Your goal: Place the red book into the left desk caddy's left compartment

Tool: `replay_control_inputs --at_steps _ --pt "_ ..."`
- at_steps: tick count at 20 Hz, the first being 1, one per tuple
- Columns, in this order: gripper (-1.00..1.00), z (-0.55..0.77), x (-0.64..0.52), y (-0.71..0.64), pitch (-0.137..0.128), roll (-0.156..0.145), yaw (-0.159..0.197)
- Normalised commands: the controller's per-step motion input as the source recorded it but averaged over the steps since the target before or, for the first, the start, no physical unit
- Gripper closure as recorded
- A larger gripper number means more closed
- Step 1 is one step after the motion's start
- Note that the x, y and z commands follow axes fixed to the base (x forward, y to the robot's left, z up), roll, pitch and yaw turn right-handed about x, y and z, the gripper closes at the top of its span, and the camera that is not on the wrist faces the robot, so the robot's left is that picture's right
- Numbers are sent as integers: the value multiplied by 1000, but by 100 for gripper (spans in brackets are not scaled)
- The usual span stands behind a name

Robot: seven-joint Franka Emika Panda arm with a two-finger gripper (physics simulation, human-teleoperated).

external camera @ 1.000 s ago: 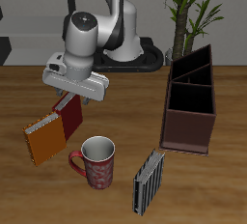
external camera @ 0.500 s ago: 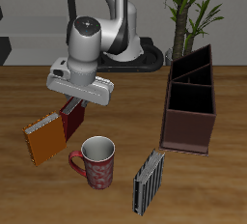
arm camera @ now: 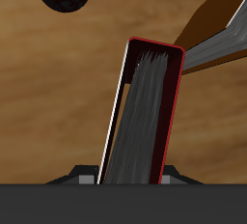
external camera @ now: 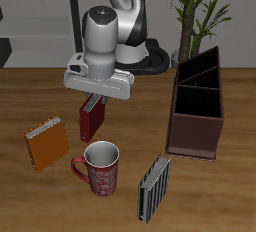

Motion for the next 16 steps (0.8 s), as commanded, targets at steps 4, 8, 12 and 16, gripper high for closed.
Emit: replay_control_inputs --at_steps 4,8,12,16 --pt "100 708 -357 589 -73 -36 -35" --pt "100 730 -492 439 -71 -72 -87" --pt "100 445 -346 158 -37 -58 -66" --pt "100 520 -524 321 -47 -75 -83"
